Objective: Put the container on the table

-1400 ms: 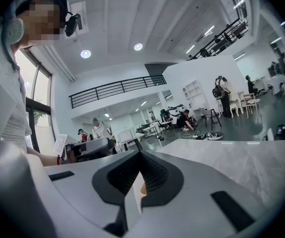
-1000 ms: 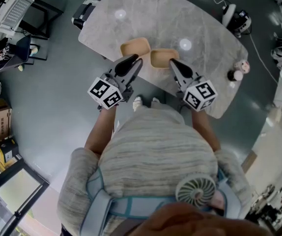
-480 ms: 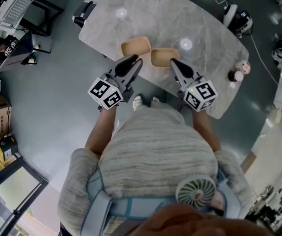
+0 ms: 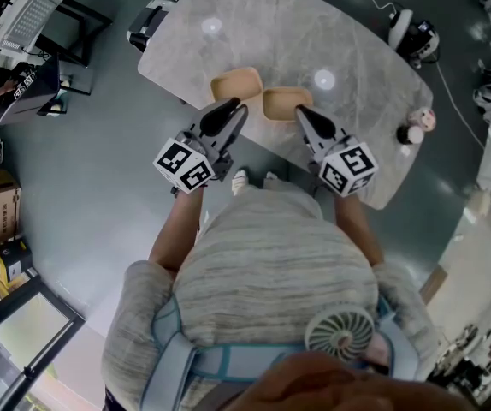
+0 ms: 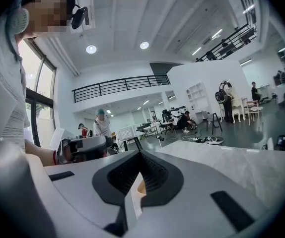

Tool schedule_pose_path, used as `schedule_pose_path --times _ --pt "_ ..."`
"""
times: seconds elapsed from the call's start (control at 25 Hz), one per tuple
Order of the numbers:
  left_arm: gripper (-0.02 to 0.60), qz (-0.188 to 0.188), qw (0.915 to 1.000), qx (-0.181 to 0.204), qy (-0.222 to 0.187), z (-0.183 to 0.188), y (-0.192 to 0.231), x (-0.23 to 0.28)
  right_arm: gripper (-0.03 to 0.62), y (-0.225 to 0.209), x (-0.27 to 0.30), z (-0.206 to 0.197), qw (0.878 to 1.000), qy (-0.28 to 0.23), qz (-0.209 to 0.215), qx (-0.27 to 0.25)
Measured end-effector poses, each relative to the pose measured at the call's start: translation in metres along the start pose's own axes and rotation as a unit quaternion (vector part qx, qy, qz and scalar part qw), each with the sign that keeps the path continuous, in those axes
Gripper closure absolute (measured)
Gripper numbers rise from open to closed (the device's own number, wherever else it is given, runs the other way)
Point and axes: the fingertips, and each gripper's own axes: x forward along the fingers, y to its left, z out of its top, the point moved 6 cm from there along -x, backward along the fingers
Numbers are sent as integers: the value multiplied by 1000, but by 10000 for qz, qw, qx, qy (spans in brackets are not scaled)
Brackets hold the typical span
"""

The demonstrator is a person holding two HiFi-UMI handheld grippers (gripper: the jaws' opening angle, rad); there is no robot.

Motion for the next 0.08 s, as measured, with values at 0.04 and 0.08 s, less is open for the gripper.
schedule_pose_path --times 0.04,0.08 --pt "494 -3 10000 -7 -3 -1 0 0 591 0 0 -1 10000 9 3 -7" --pt "494 -6 10000 -14 -5 -1 -1 0 592 1 0 -1 10000 17 6 -15"
